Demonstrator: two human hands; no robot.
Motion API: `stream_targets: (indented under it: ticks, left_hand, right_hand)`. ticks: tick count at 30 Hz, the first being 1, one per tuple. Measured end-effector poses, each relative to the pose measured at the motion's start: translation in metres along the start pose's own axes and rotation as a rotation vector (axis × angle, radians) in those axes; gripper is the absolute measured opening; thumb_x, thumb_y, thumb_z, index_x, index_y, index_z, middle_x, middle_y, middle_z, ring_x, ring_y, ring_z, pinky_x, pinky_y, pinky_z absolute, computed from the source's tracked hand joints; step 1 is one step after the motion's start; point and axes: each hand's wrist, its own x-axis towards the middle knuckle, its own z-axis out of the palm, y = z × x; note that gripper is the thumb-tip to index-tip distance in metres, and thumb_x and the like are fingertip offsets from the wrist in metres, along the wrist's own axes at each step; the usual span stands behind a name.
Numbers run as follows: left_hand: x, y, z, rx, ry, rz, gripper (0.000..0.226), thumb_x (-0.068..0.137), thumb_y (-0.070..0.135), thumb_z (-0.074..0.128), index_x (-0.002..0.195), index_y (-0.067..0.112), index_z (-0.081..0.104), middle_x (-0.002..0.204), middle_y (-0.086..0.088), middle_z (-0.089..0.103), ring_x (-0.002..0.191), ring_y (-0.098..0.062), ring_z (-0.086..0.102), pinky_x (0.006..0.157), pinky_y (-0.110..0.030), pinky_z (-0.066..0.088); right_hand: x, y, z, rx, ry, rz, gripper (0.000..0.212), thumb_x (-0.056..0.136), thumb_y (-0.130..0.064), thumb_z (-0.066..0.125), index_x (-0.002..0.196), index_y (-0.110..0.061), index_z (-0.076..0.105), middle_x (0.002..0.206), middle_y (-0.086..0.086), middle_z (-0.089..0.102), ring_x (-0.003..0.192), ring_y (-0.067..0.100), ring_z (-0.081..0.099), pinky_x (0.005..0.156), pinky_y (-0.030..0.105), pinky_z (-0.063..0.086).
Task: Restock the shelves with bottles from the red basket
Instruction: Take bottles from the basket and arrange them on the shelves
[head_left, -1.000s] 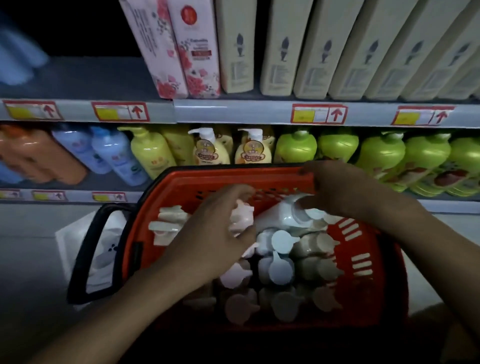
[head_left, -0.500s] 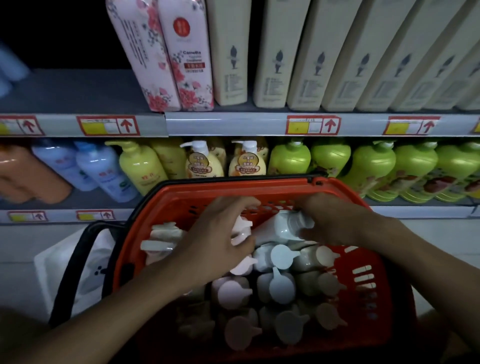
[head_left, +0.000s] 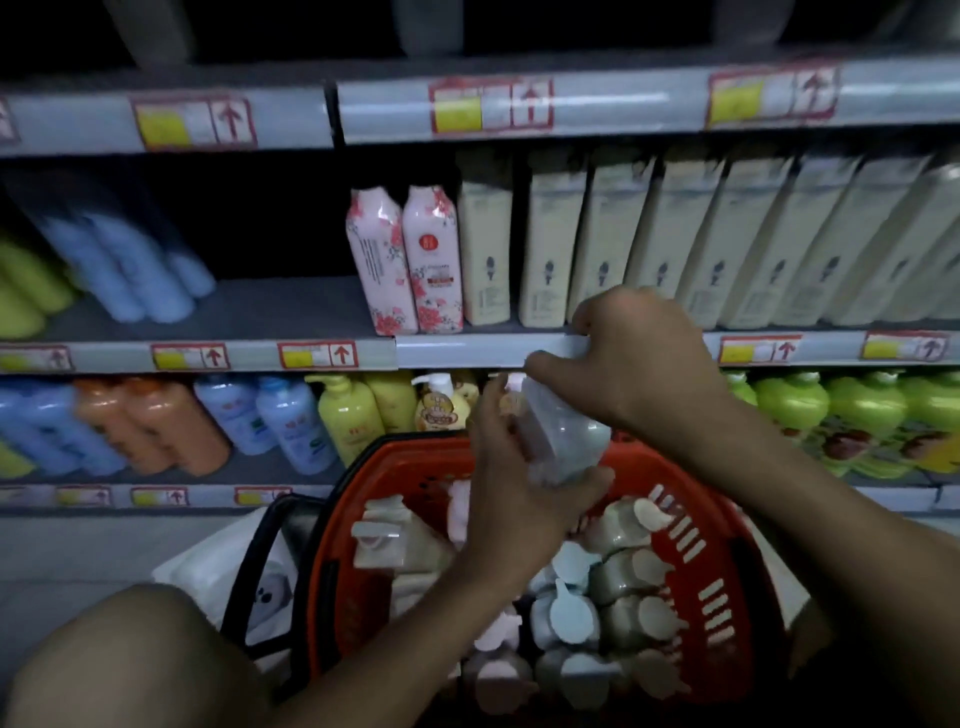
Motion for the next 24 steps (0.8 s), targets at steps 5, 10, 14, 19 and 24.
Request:
stream_targets:
  ticks: [5, 10, 14, 19, 24]
  left_hand:
    - [-0.008, 0.066, -0.006, -0.177, 0.223, 0.019, 0.067, 0.058, 0.011, 0.089, 0.11, 0.034, 0.053, 0.101, 0.017, 0.067, 0.089, -0.003, 0.066, 0.068, -0.021, 0.054]
    - [0.004, 0.134, -0.077, -0.524, -0.072, -0.212, 0.058, 0.052, 0.018, 0.073, 0.109, 0.007, 0.071, 0.107, -0.015, 0.076, 0.105, -0.039, 0.069, 0.088, -0.045, 0.058]
    - [0.008, 0.185, -0.117, -0.555, -0.232, -0.169, 0.05, 0.052, 0.011, 0.063, 0.1, 0.004, 0.077, 0.113, -0.023, 0.071, 0.1, -0.039, 0.065, 0.104, -0.054, 0.045]
    - [0.014, 0.222, -0.14, -0.455, -0.25, 0.004, 0.034, 0.056, 0.005, 0.062, 0.089, 0.006, 0.073, 0.094, -0.018, 0.073, 0.084, -0.029, 0.069, 0.078, -0.037, 0.054]
    - [0.021, 0.228, -0.146, -0.332, -0.164, 0.102, 0.047, 0.074, 0.016, 0.071, 0.121, 0.012, 0.064, 0.112, -0.009, 0.075, 0.099, -0.025, 0.073, 0.079, -0.036, 0.059]
  right_hand:
    - [0.004, -0.05, -0.082, 0.052, 0.112, -0.003, 0.057, 0.078, -0.061, 0.059, 0.055, -0.009, 0.051, 0.047, 0.003, 0.046, 0.046, 0.023, 0.048, 0.045, 0.025, 0.033]
    - [-0.008, -0.048, -0.145, 0.677, 0.103, 0.006, 0.056, 0.093, -0.061, 0.051, 0.078, -0.011, 0.071, 0.054, 0.006, 0.069, 0.038, 0.018, 0.058, 0.043, 0.025, 0.041]
    - [-0.029, -0.04, -0.122, 1.018, -0.007, 0.027, 0.031, 0.088, -0.048, 0.069, 0.096, -0.018, 0.073, 0.082, 0.001, 0.074, 0.065, 0.018, 0.069, 0.061, 0.037, 0.055]
    - [-0.043, -0.056, -0.106, 1.152, -0.243, -0.114, 0.059, 0.074, -0.03, 0.085, 0.127, -0.031, 0.058, 0.119, -0.009, 0.073, 0.111, 0.011, 0.069, 0.087, 0.032, 0.059]
    - [-0.033, -0.066, -0.107, 1.314, -0.096, -0.092, 0.055, 0.076, -0.024, 0.082, 0.128, -0.024, 0.062, 0.118, -0.002, 0.074, 0.108, 0.018, 0.071, 0.087, 0.038, 0.06]
